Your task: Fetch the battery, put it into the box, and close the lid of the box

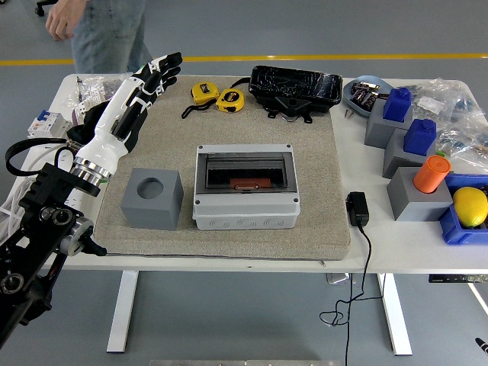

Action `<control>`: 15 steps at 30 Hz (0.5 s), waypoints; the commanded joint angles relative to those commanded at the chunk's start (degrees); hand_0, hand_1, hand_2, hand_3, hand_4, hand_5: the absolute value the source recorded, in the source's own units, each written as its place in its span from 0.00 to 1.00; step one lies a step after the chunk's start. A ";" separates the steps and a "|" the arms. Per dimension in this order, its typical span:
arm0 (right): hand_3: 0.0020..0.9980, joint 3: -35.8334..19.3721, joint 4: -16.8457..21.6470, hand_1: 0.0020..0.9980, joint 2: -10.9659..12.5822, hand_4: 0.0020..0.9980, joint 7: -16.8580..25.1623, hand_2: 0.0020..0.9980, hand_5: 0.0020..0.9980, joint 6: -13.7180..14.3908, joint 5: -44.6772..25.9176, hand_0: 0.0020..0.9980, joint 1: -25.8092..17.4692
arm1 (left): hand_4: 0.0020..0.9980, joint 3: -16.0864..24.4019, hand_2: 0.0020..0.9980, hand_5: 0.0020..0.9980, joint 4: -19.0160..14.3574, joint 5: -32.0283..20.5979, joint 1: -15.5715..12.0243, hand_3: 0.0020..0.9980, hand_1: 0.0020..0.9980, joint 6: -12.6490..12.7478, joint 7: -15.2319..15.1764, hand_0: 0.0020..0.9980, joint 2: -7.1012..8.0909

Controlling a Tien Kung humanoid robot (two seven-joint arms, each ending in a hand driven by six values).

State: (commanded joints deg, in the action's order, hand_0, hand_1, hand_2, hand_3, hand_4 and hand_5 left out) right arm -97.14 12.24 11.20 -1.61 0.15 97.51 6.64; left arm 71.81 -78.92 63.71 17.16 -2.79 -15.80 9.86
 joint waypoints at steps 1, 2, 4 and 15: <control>0.79 -0.24 -0.03 0.73 -0.09 1.00 0.02 0.74 0.96 -0.01 0.19 0.80 0.00 | 1.00 0.64 0.98 1.00 0.15 -2.61 -0.87 0.97 1.00 -0.75 -0.17 0.97 -0.01; 0.79 -0.42 -0.04 0.73 -0.14 1.00 0.03 0.74 0.96 -0.02 0.34 0.80 -0.01 | 1.00 0.95 0.98 1.00 0.23 -4.74 -1.39 0.97 1.00 -1.17 -0.28 0.97 0.01; 0.79 -0.56 -0.03 0.73 -0.23 1.00 0.05 0.74 0.96 -0.03 0.38 0.80 -0.06 | 1.00 1.70 0.98 1.00 0.38 -8.41 -2.48 0.97 1.00 -2.03 -0.39 0.97 -0.01; 0.80 -1.71 0.00 0.73 -0.50 1.00 0.14 0.74 0.96 -0.04 1.13 0.80 -0.16 | 1.00 5.15 0.98 1.00 0.80 -10.32 -7.11 0.98 1.00 -3.66 1.11 0.98 -1.04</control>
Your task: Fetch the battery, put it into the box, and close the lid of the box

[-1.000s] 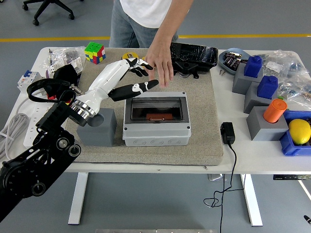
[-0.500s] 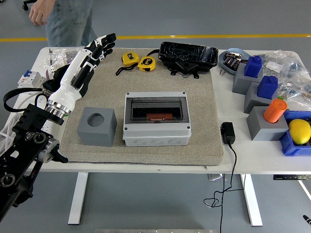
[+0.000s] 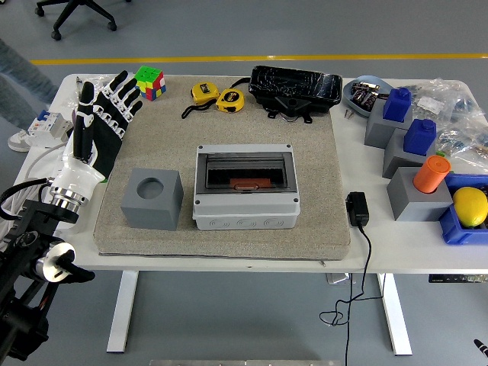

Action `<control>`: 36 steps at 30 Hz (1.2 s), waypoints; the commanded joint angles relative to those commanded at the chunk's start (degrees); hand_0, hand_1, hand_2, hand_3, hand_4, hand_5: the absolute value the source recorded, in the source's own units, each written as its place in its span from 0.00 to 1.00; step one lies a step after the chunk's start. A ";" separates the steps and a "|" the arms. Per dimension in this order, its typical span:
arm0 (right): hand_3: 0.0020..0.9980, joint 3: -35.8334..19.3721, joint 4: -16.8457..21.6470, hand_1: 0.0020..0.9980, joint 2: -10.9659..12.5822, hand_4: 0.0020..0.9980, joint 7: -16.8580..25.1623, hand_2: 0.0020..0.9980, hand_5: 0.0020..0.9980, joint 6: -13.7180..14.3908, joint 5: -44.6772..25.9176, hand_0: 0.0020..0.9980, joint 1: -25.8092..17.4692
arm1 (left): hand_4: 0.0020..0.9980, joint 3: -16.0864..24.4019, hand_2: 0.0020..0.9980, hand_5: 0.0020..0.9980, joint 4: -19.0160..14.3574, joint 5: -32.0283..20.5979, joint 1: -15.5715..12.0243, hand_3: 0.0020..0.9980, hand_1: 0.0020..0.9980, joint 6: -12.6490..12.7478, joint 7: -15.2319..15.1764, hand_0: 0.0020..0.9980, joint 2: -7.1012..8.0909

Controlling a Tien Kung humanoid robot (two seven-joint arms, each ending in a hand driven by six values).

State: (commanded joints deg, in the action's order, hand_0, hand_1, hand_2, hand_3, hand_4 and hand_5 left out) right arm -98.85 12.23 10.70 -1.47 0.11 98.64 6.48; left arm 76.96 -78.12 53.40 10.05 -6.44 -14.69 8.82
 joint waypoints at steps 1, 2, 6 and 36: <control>0.80 0.18 0.06 0.73 0.02 1.00 0.03 0.74 0.96 0.00 -0.19 0.80 0.07 | 1.00 0.21 0.98 1.00 -0.14 0.68 -0.23 0.98 1.00 0.13 0.42 0.98 0.02; 0.80 0.29 0.09 0.73 0.03 1.00 0.04 0.74 0.96 0.01 -0.31 0.80 0.12 | 1.00 0.29 0.96 1.00 -0.21 0.95 -0.33 0.96 0.99 0.19 0.60 0.96 0.03; 0.80 0.39 0.05 0.73 0.12 1.00 0.07 0.74 0.96 0.00 -0.27 0.80 0.14 | 1.00 0.48 0.96 1.00 -0.40 1.33 -0.52 0.96 0.99 0.43 0.80 0.96 0.10; 0.80 1.08 0.05 0.73 0.66 1.00 0.00 0.74 0.96 -0.09 -0.66 0.80 -0.20 | 1.00 0.13 0.94 1.00 -1.28 4.27 -0.39 0.94 0.97 2.99 1.10 0.93 1.34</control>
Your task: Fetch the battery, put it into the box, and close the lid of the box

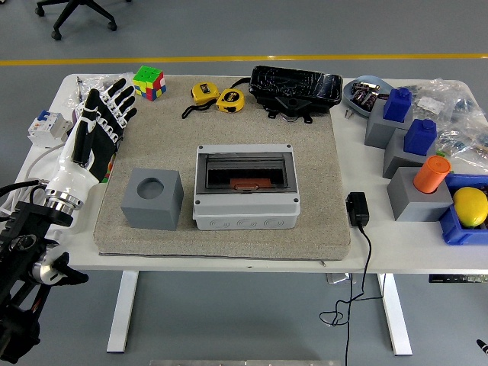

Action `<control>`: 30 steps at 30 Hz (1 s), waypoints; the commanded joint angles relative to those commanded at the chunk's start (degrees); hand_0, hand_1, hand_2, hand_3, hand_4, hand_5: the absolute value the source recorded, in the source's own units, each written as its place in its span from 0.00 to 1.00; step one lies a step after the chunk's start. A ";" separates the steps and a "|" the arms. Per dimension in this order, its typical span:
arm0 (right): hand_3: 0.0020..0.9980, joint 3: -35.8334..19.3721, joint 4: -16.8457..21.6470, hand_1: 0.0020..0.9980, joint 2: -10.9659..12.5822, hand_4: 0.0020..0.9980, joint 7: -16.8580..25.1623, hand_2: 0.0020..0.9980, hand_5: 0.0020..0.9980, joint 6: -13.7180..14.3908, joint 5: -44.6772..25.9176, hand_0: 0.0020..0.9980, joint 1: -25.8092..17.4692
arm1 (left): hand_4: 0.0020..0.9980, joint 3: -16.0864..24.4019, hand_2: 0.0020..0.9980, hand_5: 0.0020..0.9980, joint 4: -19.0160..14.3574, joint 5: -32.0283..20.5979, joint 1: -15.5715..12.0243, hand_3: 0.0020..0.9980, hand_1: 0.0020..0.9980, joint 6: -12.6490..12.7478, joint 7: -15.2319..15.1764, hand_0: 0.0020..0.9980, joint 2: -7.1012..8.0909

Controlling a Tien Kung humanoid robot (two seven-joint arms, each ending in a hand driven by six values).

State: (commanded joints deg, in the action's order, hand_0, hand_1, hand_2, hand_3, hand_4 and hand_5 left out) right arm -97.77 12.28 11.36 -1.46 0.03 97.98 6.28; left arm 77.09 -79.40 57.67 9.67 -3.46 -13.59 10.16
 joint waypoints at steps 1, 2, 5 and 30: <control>0.80 0.01 0.00 0.73 0.02 1.00 0.00 0.74 0.96 0.00 0.00 0.80 -0.01 | 1.00 0.00 0.94 1.00 -0.03 0.08 0.03 0.94 0.97 0.08 0.00 0.93 0.04; 0.80 -0.11 -0.02 0.73 0.05 1.00 0.00 0.74 0.96 -0.01 0.09 0.80 0.00 | 1.00 0.00 0.94 1.00 -0.06 0.15 0.04 0.94 0.96 0.12 0.03 0.93 0.08; 0.80 -0.13 -0.01 0.73 0.12 1.00 0.00 0.74 0.96 0.01 0.04 0.80 -0.01 | 1.00 0.03 0.94 1.00 -0.09 0.41 0.01 0.94 0.96 0.24 0.05 0.93 0.01; 0.79 0.03 0.07 0.73 -0.04 1.00 -0.15 0.74 0.96 0.07 -0.23 0.80 0.18 | 1.00 0.05 0.94 1.00 -1.03 2.92 0.42 0.92 0.92 1.61 0.48 0.91 0.39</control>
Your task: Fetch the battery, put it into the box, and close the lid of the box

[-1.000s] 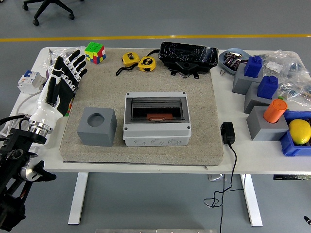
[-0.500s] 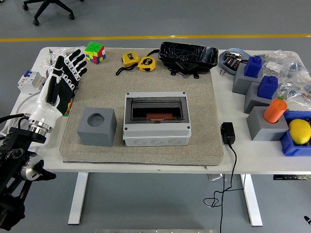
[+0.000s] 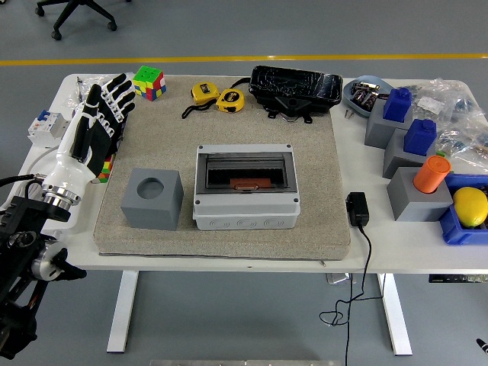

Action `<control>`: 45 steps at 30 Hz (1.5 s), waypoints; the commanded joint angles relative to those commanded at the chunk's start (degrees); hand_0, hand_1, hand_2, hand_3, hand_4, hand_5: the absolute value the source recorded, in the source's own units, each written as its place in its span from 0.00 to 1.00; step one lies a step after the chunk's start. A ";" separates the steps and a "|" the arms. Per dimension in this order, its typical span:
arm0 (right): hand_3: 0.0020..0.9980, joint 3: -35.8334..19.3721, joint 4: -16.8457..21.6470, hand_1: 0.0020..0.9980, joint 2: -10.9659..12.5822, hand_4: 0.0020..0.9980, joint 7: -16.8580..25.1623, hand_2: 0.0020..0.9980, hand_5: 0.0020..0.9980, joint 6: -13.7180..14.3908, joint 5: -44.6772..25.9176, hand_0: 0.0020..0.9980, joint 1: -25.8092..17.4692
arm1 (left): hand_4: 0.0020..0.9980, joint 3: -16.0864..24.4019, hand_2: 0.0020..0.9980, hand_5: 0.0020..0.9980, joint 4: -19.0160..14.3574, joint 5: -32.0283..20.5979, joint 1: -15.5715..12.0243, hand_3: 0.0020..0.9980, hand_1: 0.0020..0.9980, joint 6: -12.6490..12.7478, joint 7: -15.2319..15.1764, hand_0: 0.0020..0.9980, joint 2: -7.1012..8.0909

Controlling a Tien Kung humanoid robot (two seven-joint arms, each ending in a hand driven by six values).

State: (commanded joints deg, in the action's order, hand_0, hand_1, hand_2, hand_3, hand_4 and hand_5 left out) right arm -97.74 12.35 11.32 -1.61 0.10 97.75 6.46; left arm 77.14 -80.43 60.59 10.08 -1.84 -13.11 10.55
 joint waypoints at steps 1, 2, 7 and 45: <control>0.79 0.00 0.01 0.73 -0.01 1.00 -0.03 0.74 0.96 0.02 -0.03 0.80 -0.04 | 1.00 -0.10 0.94 1.00 0.00 -0.04 0.01 0.92 0.92 0.06 -0.03 0.91 0.06; 0.79 0.03 0.01 0.73 0.00 1.00 -0.06 0.74 0.96 0.02 -0.01 0.80 -0.06 | 1.00 -0.16 0.94 1.00 0.01 -0.05 0.02 0.92 0.92 0.11 -0.04 0.91 0.07; 0.79 -0.03 0.02 0.73 0.04 1.00 -0.12 0.74 0.96 0.06 -0.03 0.80 -0.07 | 1.00 -0.15 0.94 1.00 0.10 0.03 0.00 0.92 0.92 0.26 -0.07 0.91 0.03; 0.79 1.29 0.10 0.73 0.23 1.00 -0.27 0.74 0.95 0.07 -0.76 0.80 -0.17 | 1.00 -0.71 0.93 1.00 0.45 -0.24 0.10 0.93 0.91 0.86 -0.44 0.89 0.51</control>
State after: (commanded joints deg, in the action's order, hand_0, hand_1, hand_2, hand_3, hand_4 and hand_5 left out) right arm -96.45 12.45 11.56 -1.87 0.17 96.98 6.29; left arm 76.43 -79.98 60.35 10.18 -0.99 -13.56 11.06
